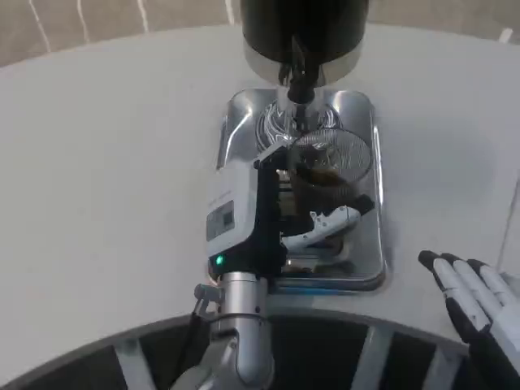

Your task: Grasp the cup under the faucet to collect the drink, then remove the cup.

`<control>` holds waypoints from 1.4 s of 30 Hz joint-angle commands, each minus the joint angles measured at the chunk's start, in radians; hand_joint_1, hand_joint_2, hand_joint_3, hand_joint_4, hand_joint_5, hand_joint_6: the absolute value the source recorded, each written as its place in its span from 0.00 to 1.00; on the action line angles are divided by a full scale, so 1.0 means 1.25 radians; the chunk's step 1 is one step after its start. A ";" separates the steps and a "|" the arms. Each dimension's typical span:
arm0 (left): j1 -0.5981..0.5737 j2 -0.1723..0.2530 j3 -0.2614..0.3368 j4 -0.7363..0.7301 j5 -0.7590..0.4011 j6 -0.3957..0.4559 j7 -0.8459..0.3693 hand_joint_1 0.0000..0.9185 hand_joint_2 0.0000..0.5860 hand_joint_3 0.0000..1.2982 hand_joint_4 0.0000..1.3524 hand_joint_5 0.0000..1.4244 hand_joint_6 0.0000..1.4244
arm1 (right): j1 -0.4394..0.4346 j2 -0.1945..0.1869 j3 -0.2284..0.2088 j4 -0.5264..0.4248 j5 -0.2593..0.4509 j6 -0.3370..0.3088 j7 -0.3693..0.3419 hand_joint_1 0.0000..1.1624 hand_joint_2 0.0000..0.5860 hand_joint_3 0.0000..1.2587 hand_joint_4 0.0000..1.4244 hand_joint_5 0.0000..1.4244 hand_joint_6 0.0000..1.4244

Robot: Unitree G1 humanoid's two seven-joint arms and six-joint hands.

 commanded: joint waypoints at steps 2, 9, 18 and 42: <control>0.025 0.002 0.013 -0.008 -0.013 -0.029 0.019 0.72 0.08 0.83 0.96 0.99 1.00 | 0.014 0.011 0.009 -0.011 -0.010 0.001 0.009 0.71 0.55 0.00 0.00 0.00 0.03; 0.054 0.019 0.020 -0.047 -0.007 -0.033 0.019 0.74 0.08 0.86 0.96 0.99 1.00 | 0.028 0.010 0.009 -0.010 0.001 -0.008 0.004 0.71 0.55 0.00 0.00 0.00 0.03; 0.111 0.061 0.028 -0.150 0.004 -0.027 -0.001 0.75 0.08 0.88 0.97 1.00 1.00 | 0.021 0.000 0.006 0.006 0.014 -0.024 -0.008 0.70 0.55 0.00 0.00 0.00 0.03; 0.350 0.150 0.073 -0.521 0.013 0.007 -0.134 0.75 0.11 0.89 0.97 1.00 1.00 | -0.053 -0.038 0.003 0.033 0.034 -0.025 0.003 0.63 0.57 0.00 0.00 0.00 0.01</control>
